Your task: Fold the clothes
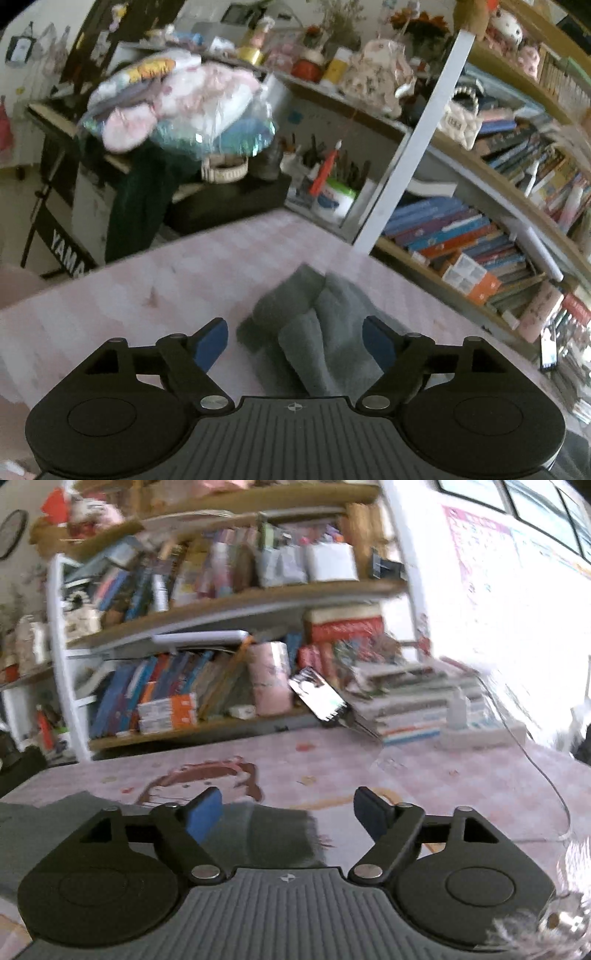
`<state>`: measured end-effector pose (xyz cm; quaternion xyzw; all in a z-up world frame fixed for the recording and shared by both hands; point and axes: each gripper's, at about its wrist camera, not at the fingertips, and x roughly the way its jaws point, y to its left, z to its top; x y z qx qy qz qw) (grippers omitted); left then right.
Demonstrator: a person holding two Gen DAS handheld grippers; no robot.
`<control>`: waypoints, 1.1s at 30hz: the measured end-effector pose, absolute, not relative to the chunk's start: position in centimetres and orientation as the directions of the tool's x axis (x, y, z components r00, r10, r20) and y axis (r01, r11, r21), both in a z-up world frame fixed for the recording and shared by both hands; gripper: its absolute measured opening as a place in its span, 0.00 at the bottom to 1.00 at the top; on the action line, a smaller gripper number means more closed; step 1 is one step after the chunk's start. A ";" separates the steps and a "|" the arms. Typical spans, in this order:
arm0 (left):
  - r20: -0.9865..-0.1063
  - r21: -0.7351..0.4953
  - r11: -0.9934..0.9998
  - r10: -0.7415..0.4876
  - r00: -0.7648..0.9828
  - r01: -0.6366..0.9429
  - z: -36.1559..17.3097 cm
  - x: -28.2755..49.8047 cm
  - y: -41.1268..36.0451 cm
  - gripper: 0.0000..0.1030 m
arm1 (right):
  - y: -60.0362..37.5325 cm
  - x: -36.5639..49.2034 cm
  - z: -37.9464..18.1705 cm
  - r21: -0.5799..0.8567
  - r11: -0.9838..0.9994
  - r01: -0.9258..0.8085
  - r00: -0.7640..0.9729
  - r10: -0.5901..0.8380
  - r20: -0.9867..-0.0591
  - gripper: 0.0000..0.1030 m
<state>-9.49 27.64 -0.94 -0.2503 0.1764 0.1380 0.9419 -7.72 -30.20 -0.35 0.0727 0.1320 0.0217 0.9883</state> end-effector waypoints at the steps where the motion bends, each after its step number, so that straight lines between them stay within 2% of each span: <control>1: -0.415 -0.423 0.835 0.166 0.895 -0.351 -1.3 -9.3 27.6 0.80 | -29.7 -7.9 -0.2 0.136 0.990 -0.041 0.965 0.075 -0.251 0.78; 7: -0.453 -0.427 0.833 0.139 0.881 -0.351 -2.9 -8.8 27.3 0.80 | -25.4 -7.4 -0.9 0.093 0.983 -0.161 0.940 0.181 -0.289 0.84; 17: -0.421 -0.398 0.856 0.149 0.895 -0.330 -3.5 -8.9 26.6 0.81 | -18.3 -5.9 -2.3 0.060 0.934 -0.352 0.857 0.347 -0.382 0.87; 23: -0.429 -0.352 0.876 0.162 0.889 -0.330 -3.4 -8.3 26.2 0.80 | -14.8 -4.4 -2.3 0.040 0.913 -0.405 0.829 0.386 -0.405 0.87; 26: -0.427 -0.384 0.859 0.160 0.890 -0.339 -3.4 -8.0 26.3 0.79 | -12.2 -3.5 -2.0 0.014 0.893 -0.449 0.812 0.415 -0.411 0.87; 30: -0.391 -0.507 0.806 0.102 0.915 -0.307 -3.7 -8.1 27.0 0.79 | -8.7 -2.7 -1.8 -0.027 0.857 -0.514 0.781 0.455 -0.428 0.87; 33: -0.377 -0.551 0.781 0.083 0.923 -0.295 -3.9 -8.2 27.2 0.79 | -6.7 -2.5 -2.0 -0.044 0.839 -0.543 0.762 0.469 -0.447 0.87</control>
